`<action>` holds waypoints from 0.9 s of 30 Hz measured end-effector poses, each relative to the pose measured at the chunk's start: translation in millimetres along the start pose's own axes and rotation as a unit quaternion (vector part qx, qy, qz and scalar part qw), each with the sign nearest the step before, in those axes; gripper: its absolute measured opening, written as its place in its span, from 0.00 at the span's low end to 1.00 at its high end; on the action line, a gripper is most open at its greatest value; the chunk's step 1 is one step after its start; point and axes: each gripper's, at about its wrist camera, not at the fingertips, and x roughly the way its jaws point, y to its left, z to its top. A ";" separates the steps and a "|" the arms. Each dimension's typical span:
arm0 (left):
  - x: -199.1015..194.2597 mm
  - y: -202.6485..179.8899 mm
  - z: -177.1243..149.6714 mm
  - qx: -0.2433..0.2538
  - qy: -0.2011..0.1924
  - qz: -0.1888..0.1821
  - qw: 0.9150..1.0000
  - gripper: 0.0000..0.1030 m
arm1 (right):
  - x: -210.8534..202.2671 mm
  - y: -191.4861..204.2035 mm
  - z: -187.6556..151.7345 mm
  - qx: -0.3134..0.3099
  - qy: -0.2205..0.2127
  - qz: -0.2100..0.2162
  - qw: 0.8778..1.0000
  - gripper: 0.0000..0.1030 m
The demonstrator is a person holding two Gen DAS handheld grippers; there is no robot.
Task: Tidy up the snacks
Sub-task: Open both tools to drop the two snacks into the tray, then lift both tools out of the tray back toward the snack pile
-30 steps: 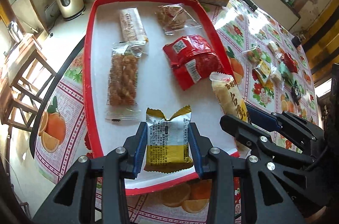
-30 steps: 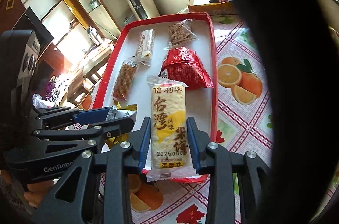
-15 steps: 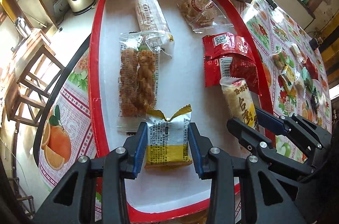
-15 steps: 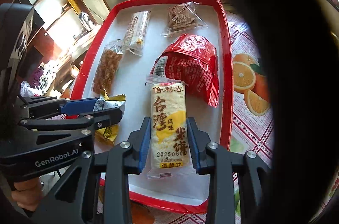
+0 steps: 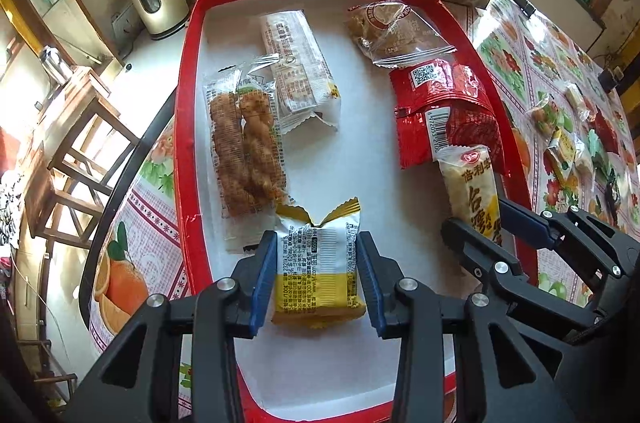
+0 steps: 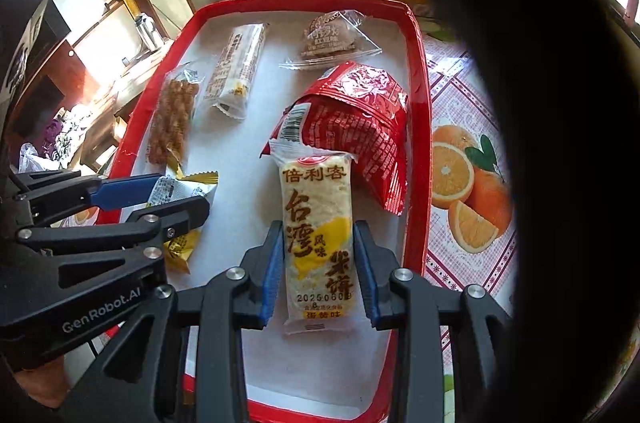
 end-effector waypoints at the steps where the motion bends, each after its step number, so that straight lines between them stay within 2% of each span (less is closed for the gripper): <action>1: -0.3 -0.8 -0.8 0.002 0.000 0.001 1.000 0.41 | -0.8 0.9 -0.6 -0.001 0.000 -0.001 1.000 0.35; 4: -1.7 -1.1 -3.7 0.003 0.002 0.004 1.000 0.45 | -4.6 1.0 -4.3 -0.005 0.003 -0.008 1.000 0.36; 11: -9.3 -7.4 -12.5 0.004 0.003 0.021 1.000 0.50 | -21.1 -3.6 -12.3 -0.001 -0.005 -0.010 1.000 0.45; 18: -19.8 -14.4 -20.2 -0.013 0.003 0.033 0.999 0.54 | -38.2 -6.3 -22.8 0.004 -0.012 -0.004 1.000 0.47; 22: -29.0 -24.2 -24.9 -0.018 -0.003 0.051 0.999 0.54 | -49.4 -8.1 -31.1 0.006 -0.019 -0.001 1.000 0.48; 27: -42.4 -49.9 -27.0 -0.004 -0.021 0.032 0.999 0.54 | -69.4 -27.7 -42.7 0.031 -0.036 0.004 0.999 0.48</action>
